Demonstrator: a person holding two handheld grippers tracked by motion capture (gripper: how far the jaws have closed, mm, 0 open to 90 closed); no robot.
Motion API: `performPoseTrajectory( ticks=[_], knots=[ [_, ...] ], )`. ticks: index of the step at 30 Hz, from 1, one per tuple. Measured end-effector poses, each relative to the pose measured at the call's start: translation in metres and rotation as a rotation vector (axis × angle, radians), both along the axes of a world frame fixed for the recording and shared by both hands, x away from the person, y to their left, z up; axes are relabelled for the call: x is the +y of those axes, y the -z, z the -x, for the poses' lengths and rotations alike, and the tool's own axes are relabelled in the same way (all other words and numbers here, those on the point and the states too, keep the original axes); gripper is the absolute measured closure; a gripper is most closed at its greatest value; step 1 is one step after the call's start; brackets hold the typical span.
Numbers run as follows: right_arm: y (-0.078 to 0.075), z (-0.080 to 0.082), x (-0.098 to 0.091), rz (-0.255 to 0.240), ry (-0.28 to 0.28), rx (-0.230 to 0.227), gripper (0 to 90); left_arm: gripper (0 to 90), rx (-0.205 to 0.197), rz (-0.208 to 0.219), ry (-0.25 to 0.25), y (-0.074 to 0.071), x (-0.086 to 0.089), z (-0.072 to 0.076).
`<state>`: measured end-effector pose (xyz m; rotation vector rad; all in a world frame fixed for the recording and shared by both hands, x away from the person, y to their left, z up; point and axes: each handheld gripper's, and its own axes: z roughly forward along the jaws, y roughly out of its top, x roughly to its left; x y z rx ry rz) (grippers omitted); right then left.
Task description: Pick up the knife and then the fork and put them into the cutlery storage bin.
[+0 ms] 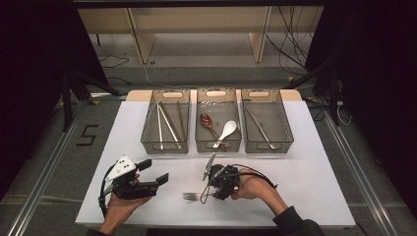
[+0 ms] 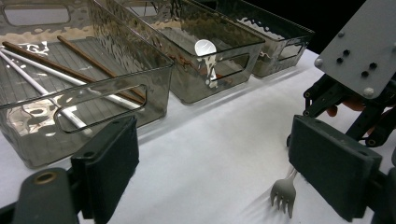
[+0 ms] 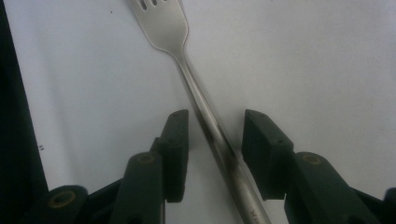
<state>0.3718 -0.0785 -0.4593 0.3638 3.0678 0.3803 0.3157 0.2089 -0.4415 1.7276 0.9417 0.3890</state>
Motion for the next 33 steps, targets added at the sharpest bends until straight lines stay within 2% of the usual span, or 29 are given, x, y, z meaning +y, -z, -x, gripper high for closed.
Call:
performPoseTrajectory(
  ticks=[4, 10, 12, 19, 22, 23, 33],
  knots=[
    [0.000, 0.002, 0.001, -0.001, -0.014, 0.000, 67.1, 15.8, 0.000, -0.003, 0.001, 0.000, 0.000, 0.000],
    [-0.001, 0.004, 0.003, 0.023, -0.042, -0.008, 74.3, 15.7, 0.001, -0.004, 0.001, 0.000, 0.000, 0.000],
    [-0.001, 0.005, 0.004, 0.028, -0.057, -0.018, 74.9, 15.7, 0.000, -0.003, 0.000, 0.000, 0.000, 0.000],
    [-0.002, 0.007, 0.009, 0.072, -0.084, -0.011, 77.8, 15.7, 0.001, -0.003, 0.000, 0.000, 0.000, 0.000],
    [-0.001, 0.008, 0.011, 0.069, -0.092, -0.015, 79.8, 15.8, 0.001, -0.004, 0.001, 0.000, 0.000, 0.000],
    [-0.002, 0.008, 0.011, 0.086, -0.100, -0.013, 80.9, 15.7, 0.001, -0.003, 0.001, 0.000, 0.000, 0.000],
    [-0.002, 0.008, 0.013, 0.087, -0.117, -0.003, 84.1, 15.8, 0.001, -0.003, 0.000, 0.000, 0.000, 0.000]
  ],
)
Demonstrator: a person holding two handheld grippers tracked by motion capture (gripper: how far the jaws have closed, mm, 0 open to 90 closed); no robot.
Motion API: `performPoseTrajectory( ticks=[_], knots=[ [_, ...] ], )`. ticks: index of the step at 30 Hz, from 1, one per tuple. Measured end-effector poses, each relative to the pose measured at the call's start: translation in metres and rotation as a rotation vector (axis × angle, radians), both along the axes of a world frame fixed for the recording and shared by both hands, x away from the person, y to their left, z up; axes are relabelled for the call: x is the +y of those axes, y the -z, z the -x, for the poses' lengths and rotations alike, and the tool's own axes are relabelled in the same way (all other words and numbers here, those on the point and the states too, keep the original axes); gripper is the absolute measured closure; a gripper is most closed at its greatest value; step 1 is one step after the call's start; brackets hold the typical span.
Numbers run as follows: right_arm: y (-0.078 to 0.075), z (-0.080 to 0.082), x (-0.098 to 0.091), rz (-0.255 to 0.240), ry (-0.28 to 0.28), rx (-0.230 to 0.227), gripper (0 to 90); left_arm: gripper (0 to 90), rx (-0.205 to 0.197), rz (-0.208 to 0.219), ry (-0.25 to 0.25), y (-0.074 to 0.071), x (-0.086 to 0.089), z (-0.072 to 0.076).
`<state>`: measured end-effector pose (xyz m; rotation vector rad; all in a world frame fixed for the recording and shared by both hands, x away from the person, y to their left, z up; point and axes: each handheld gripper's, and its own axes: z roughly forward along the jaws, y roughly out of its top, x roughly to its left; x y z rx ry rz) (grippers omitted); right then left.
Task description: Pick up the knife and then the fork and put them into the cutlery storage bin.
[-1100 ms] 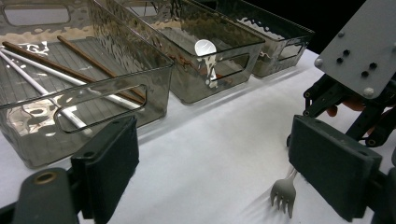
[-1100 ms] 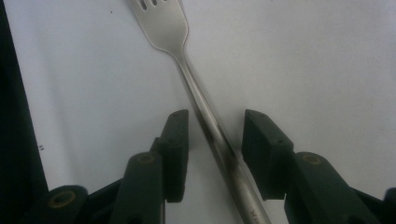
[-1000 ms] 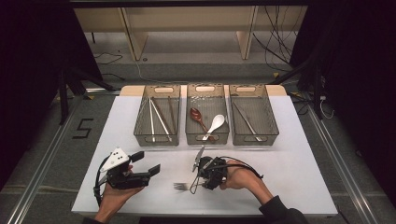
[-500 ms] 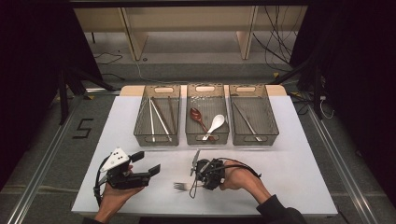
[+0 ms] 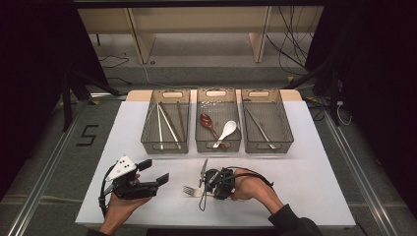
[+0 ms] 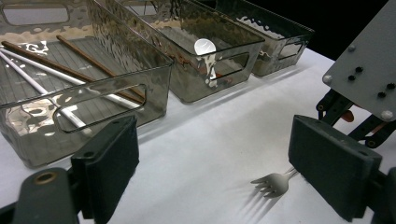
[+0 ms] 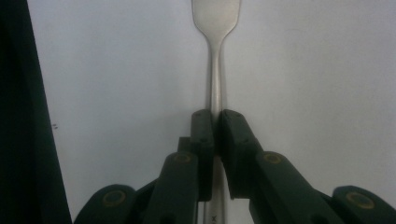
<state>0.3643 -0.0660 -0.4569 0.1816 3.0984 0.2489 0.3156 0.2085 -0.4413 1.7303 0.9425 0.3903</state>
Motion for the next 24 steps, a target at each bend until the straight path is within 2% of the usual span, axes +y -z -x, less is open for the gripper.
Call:
performPoseTrajectory(
  ticks=[5, 6, 8, 13, 24],
  knots=[
    [-0.002, 0.000, -0.003, -0.004, 0.009, 0.002, 84.2, 15.8, 0.000, 0.000, -0.001, 0.000, 0.000, 0.000],
    [-0.001, 0.000, -0.004, -0.017, 0.021, 0.004, 84.3, 15.8, 0.000, -0.001, 0.000, 0.000, 0.000, 0.000],
    [-0.005, -0.001, -0.006, -0.014, 0.037, 0.004, 84.3, 15.8, 0.000, 0.000, -0.001, 0.000, 0.000, 0.000],
    [-0.012, -0.005, -0.013, -0.053, 0.054, -0.001, 84.4, 15.7, 0.001, 0.000, -0.002, 0.000, 0.000, 0.000],
    [-0.021, -0.013, -0.025, -0.102, 0.110, -0.016, 84.4, 15.7, 0.002, -0.001, -0.002, 0.000, 0.000, 0.000]
  ],
)
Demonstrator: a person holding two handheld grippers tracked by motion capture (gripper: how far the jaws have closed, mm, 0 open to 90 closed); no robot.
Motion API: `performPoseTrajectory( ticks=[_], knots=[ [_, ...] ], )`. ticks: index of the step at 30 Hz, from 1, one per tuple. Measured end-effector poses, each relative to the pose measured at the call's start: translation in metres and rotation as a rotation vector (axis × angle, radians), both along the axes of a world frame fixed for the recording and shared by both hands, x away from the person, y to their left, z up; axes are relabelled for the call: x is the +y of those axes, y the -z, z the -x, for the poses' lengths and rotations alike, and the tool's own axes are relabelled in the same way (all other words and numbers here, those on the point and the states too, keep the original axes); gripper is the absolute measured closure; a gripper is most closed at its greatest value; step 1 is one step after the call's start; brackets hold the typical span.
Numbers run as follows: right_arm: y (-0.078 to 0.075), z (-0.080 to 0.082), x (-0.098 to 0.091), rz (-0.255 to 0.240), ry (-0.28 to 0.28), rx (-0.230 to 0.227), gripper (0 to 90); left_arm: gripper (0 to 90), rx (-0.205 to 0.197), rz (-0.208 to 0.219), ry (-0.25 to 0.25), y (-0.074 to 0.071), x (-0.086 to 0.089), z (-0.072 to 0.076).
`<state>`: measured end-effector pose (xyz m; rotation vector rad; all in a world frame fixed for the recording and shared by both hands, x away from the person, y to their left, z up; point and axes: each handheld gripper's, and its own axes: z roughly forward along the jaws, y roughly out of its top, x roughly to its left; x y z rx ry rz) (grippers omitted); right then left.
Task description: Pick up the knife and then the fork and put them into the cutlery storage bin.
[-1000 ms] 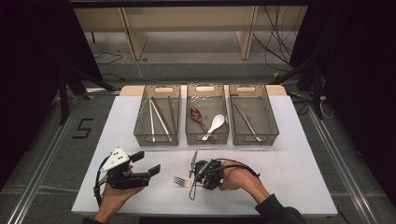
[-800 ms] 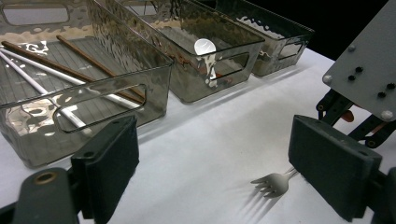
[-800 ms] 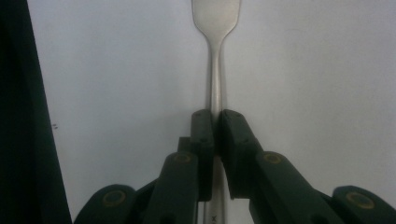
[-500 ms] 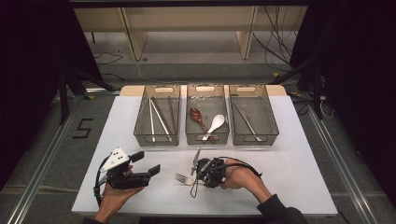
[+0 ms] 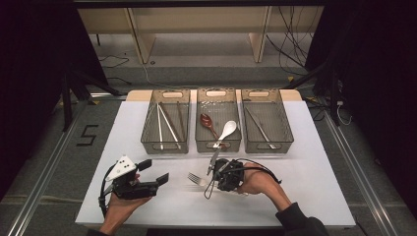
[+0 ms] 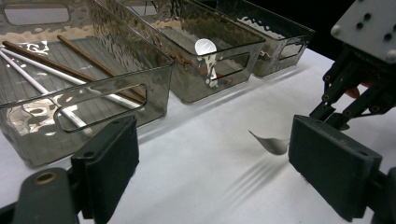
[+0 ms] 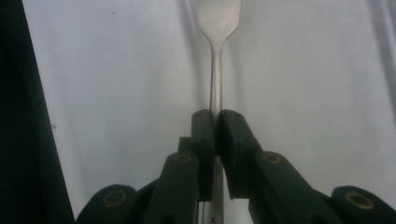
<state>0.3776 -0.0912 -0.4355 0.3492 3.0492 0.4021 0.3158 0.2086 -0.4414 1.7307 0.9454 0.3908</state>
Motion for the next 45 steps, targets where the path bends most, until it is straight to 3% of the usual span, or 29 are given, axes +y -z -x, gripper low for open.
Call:
performPoseTrajectory(
  ticks=[5, 13, 24, 32, 45],
  knots=[
    [-0.009, -0.006, -0.008, -0.035, 0.038, 0.002, 84.4, 15.7, 0.000, 0.000, 0.000, 0.000, 0.000, 0.000],
    [-0.035, -0.021, -0.027, -0.135, 0.122, -0.018, 84.4, 15.7, 0.001, 0.001, -0.001, 0.000, 0.000, 0.000],
    [-0.069, -0.048, -0.066, -0.257, 0.268, -0.079, 84.4, 15.8, -0.001, 0.006, -0.003, 0.000, 0.000, 0.000],
    [-0.077, -0.065, -0.090, -0.286, 0.375, -0.103, 84.4, 15.7, -0.003, 0.012, -0.005, 0.000, 0.000, 0.000],
    [-0.082, -0.081, -0.112, -0.317, 0.464, -0.130, 84.4, 15.7, -0.006, 0.013, -0.005, 0.000, 0.000, 0.000]
  ],
)
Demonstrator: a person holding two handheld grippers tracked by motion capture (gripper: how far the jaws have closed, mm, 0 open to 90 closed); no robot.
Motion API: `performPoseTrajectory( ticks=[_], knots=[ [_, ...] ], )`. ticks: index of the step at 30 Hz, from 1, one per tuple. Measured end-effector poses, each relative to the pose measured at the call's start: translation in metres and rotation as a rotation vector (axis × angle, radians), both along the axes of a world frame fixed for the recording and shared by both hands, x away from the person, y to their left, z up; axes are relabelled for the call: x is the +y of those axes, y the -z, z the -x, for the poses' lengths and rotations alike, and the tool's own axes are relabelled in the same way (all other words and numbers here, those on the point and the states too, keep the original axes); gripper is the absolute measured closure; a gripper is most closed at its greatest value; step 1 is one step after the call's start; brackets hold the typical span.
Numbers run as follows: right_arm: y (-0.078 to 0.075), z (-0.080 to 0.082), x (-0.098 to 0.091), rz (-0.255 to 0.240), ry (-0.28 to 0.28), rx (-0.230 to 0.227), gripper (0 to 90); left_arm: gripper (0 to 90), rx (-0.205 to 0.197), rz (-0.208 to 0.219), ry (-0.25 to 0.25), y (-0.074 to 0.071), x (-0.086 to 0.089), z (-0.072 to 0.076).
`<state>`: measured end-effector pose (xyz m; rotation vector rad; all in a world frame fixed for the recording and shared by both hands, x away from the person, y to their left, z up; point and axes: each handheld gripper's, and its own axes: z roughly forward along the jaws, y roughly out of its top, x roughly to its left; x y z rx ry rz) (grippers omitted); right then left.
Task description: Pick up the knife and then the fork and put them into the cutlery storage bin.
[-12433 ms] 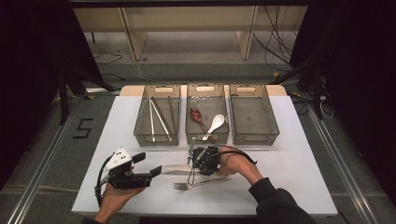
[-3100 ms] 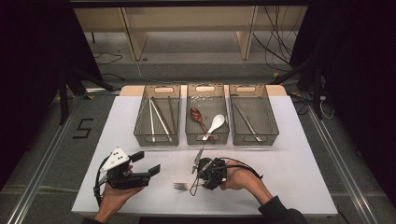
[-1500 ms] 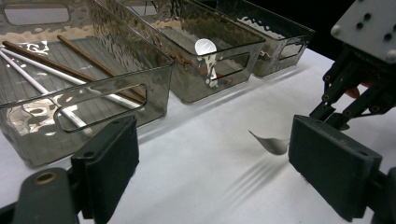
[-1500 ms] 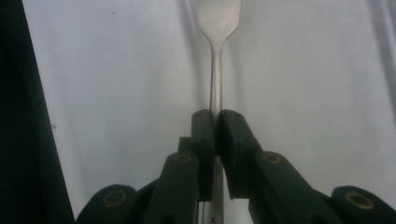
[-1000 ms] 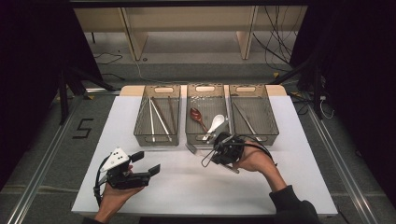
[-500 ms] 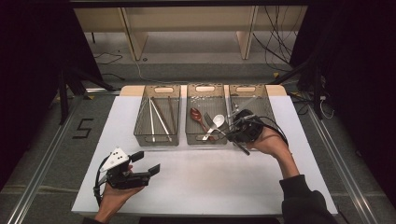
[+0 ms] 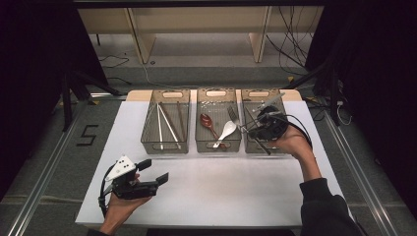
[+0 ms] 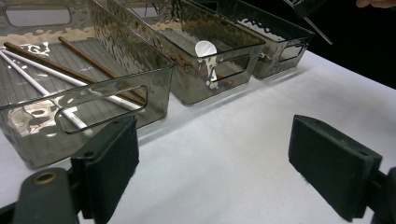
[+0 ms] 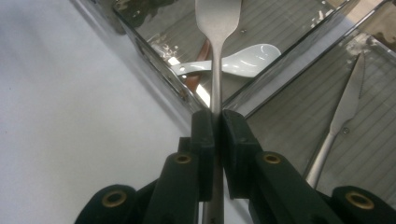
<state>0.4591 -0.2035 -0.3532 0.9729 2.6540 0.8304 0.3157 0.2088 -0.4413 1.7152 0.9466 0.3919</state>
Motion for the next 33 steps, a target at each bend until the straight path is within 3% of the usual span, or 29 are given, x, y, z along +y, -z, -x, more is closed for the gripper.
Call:
performPoseTrajectory(
  ticks=[13, 33],
  knots=[
    [-0.005, -0.015, -0.014, -0.004, 0.061, -0.020, 84.3, 15.7, 0.000, 0.001, 0.001, 0.000, 0.000, 0.000],
    [-0.006, -0.049, -0.038, 0.000, 0.216, -0.016, 84.3, 15.7, 0.001, 0.000, 0.003, 0.000, 0.000, 0.000]
  ],
)
